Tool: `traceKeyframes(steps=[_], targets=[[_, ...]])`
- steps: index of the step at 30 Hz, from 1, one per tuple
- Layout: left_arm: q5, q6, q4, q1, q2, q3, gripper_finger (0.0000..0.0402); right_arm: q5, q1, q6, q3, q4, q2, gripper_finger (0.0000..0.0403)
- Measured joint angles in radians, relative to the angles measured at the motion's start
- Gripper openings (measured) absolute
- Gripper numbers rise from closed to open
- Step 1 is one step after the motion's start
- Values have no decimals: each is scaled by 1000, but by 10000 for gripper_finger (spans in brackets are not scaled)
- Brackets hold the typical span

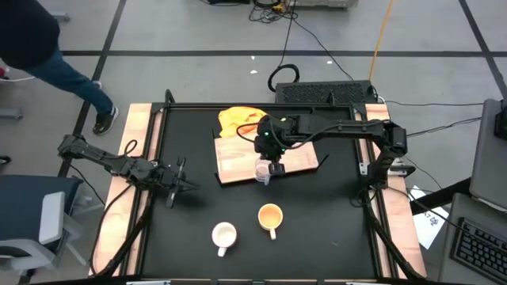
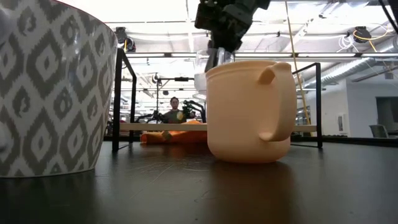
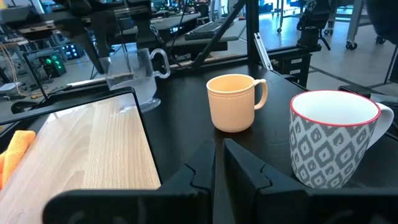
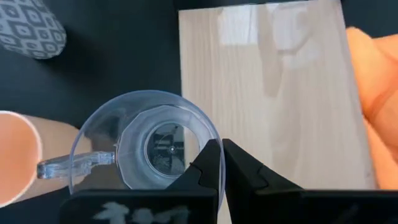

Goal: Stack small to large cups/mugs on shelf
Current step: Put the transparent mug on the shelf

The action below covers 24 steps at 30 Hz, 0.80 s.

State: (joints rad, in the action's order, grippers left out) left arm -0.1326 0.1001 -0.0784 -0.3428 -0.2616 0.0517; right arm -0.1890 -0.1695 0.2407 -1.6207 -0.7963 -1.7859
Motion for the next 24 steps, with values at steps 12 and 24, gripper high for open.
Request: traceKeyframes(steps=[12, 24], targets=[[0, 0, 0, 0, 0, 0, 35, -1, -31, 63, -228, -62, -168, 0], [0, 0, 0, 0, 0, 0, 35, 0, -84, 93, -324, -99, -295, 0]])
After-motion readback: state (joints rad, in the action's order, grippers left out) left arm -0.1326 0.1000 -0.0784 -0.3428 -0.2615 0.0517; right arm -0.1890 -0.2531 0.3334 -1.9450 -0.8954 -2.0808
